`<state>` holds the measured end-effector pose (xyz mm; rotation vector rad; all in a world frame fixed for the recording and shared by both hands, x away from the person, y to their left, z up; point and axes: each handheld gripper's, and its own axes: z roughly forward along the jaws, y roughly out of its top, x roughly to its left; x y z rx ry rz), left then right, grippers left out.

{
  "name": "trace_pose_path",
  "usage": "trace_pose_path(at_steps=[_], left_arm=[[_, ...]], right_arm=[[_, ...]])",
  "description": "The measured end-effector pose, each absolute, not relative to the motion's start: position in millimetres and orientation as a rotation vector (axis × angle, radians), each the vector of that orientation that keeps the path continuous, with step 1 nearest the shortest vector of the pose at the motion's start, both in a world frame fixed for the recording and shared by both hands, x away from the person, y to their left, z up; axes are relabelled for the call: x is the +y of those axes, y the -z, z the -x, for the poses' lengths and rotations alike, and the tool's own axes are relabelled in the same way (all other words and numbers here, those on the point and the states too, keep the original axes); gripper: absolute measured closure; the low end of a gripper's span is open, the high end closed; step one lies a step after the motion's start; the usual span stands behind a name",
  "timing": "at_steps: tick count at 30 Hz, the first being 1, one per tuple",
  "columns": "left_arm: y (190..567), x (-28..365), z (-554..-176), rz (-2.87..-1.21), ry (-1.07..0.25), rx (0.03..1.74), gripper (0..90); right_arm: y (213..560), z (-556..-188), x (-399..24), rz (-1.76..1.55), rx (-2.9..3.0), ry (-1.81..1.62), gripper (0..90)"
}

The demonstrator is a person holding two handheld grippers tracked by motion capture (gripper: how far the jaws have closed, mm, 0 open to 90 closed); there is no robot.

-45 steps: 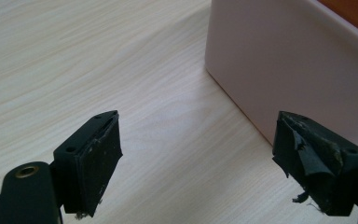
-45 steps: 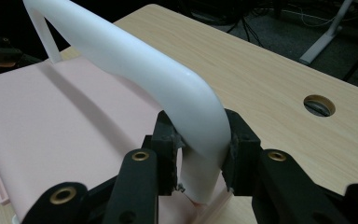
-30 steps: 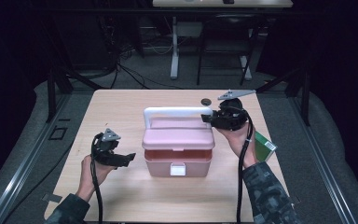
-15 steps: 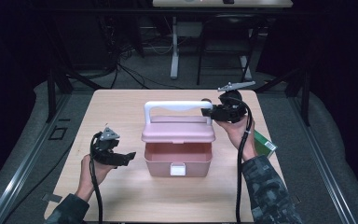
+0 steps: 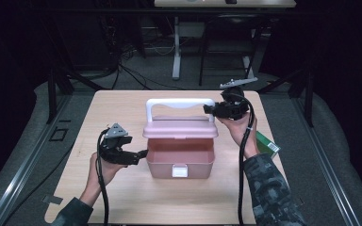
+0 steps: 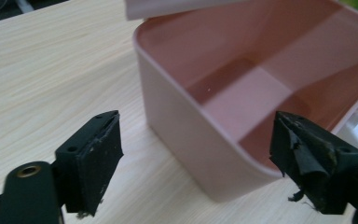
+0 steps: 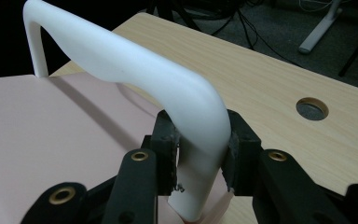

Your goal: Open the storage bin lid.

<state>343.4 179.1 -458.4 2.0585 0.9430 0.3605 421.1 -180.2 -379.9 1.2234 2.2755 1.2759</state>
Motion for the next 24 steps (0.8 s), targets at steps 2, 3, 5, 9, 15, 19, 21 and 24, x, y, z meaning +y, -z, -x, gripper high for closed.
trace_pose_path(at_steps=[2,3,5,9,15,19,21,24], left_arm=[[460,172,-346,-2.057,-0.351,0.953,23.2],[461,170,-347,-2.065,-0.351,0.958,26.8],[464,167,-349,-2.064,-0.336,0.977,31.2],[469,164,-354,-2.055,-0.308,1.021,41.6],[474,161,-356,-2.046,-0.301,1.059,56.6],[475,159,-355,-2.050,-0.305,1.060,64.1],[476,159,-354,-2.048,-0.310,1.060,64.7],[476,159,-354,-2.052,-0.314,1.055,65.4]], right_arm=[[379,-421,-180,-1.215,2.267,-1.273,68.9],[379,-421,-180,-1.212,2.266,-1.274,68.9],[378,-421,-180,-1.204,2.265,-1.263,68.9],[377,-422,-179,-1.187,2.264,-1.252,68.9],[377,-423,-179,-1.167,2.262,-1.251,68.9],[377,-424,-179,-1.157,2.258,-1.250,68.8],[376,-425,-179,-1.156,2.255,-1.242,68.8],[376,-427,-180,-1.143,2.251,-1.243,68.6]])
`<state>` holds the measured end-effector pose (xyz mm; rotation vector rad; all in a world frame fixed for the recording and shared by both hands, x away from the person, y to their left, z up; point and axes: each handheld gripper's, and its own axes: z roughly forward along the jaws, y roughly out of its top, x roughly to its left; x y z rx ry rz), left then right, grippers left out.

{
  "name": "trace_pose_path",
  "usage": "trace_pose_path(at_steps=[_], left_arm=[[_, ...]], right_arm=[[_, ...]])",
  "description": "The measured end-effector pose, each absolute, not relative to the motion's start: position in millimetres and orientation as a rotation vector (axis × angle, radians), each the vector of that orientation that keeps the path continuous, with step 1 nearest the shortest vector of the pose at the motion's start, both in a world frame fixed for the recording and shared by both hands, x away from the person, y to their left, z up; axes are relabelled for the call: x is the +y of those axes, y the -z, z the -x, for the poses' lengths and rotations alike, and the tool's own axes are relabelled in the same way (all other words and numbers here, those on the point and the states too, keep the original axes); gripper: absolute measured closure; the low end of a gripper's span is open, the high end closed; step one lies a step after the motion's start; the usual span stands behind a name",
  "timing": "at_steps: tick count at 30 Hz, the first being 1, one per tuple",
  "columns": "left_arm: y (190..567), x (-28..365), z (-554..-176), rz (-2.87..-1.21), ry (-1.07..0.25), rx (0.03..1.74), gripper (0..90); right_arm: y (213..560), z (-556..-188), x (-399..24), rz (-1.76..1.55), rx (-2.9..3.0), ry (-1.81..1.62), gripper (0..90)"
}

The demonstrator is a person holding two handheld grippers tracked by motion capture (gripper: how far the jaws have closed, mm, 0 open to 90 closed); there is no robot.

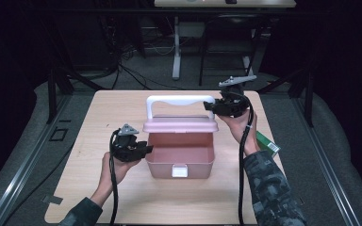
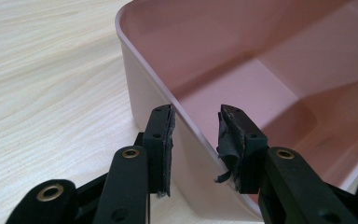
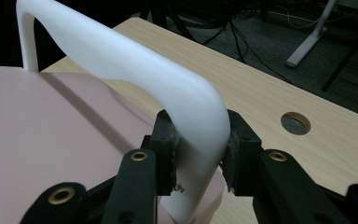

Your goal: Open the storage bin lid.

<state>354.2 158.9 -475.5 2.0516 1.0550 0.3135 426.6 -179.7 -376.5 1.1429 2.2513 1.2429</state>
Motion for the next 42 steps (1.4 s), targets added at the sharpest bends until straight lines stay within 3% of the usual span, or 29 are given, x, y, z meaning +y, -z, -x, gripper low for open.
trace_pose_path(at_steps=[42], left_arm=[[476,155,-351,-2.049,-0.364,1.057,66.0]], right_arm=[[372,-476,-183,-1.205,2.253,-1.267,66.0]])
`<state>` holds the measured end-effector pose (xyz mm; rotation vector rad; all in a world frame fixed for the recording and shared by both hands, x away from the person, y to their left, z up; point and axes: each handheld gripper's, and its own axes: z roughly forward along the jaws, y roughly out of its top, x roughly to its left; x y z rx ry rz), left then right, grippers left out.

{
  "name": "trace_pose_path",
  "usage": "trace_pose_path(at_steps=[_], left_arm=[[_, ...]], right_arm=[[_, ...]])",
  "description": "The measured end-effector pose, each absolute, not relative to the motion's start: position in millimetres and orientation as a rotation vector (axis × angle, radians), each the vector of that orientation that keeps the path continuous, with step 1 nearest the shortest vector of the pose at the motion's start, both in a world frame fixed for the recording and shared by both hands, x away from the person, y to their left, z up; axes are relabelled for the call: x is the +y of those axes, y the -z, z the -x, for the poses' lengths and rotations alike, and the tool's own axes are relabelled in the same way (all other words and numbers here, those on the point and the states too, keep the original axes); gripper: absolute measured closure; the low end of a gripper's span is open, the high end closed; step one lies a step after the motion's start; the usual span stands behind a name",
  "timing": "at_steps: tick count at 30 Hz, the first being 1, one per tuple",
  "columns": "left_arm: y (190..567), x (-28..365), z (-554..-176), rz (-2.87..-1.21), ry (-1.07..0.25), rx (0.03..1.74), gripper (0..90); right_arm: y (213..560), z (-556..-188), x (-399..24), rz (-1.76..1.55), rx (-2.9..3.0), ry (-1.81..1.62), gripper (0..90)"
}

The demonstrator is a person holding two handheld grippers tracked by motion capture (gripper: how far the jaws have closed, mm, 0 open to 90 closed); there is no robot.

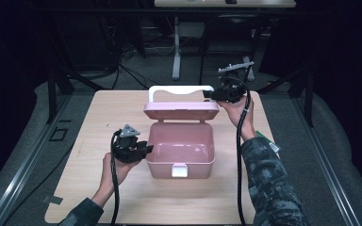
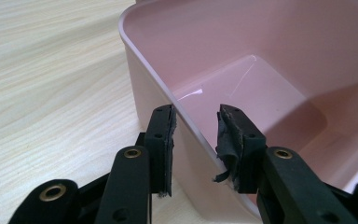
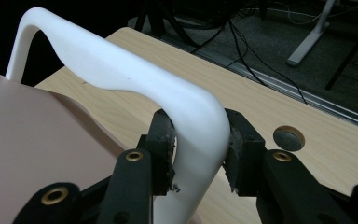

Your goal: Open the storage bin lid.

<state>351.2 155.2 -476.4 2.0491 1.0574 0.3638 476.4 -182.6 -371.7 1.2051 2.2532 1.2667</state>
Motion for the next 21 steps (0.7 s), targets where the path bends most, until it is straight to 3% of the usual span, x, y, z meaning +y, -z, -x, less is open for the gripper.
trace_pose_path(at_steps=[21], left_arm=[[478,155,-354,-2.060,-0.333,1.055,63.9]], right_arm=[[371,-503,-180,-1.264,2.298,-1.209,64.8]])
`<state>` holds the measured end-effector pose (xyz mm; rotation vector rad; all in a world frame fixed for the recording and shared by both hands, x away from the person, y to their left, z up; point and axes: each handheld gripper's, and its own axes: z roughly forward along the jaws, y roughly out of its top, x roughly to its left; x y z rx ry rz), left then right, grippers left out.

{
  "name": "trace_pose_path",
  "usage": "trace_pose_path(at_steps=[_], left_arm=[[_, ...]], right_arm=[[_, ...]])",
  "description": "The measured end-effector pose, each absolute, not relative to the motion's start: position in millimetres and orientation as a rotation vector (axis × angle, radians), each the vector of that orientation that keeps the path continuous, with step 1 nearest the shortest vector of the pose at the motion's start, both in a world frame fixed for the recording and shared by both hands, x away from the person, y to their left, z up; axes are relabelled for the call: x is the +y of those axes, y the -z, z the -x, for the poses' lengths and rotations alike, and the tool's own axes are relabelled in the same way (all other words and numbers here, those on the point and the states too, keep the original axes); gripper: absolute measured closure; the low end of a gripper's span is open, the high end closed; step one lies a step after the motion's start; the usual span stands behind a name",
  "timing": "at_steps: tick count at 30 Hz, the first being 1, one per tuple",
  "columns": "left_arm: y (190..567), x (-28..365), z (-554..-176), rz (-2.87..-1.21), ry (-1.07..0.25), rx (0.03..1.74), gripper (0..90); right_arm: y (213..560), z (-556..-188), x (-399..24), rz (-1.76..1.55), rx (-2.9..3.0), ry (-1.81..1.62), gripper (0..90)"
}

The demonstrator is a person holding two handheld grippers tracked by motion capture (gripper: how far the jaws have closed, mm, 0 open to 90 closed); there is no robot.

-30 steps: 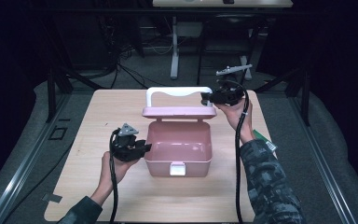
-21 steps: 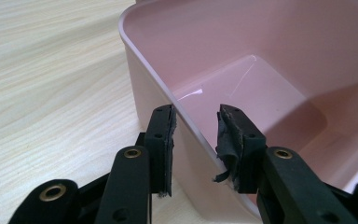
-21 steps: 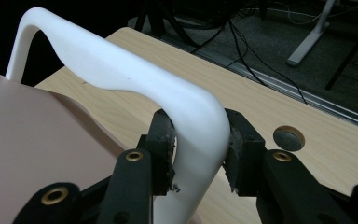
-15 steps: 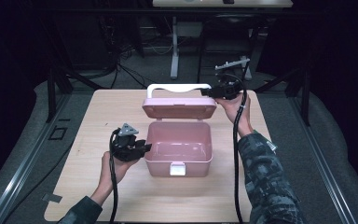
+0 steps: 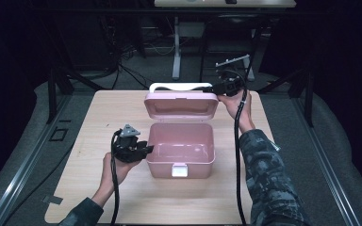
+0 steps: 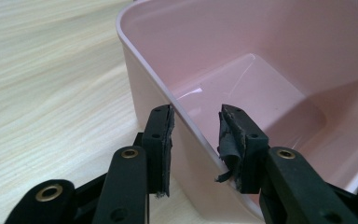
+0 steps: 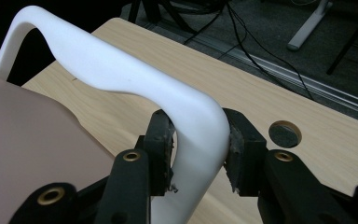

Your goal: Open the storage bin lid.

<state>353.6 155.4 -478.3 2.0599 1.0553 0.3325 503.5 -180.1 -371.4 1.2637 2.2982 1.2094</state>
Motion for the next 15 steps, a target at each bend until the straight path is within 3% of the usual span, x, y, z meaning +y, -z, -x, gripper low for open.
trace_pose_path(at_steps=[8,12,15], left_arm=[[479,154,-355,-2.078,-0.322,1.041,60.7],[471,159,-354,-2.062,-0.331,1.027,43.8],[460,164,-353,-2.035,-0.351,1.009,36.6]], right_arm=[[371,-505,-180,-1.288,2.307,-1.212,64.7],[372,-504,-180,-1.292,2.304,-1.214,64.7],[371,-504,-180,-1.287,2.307,-1.211,64.7]])
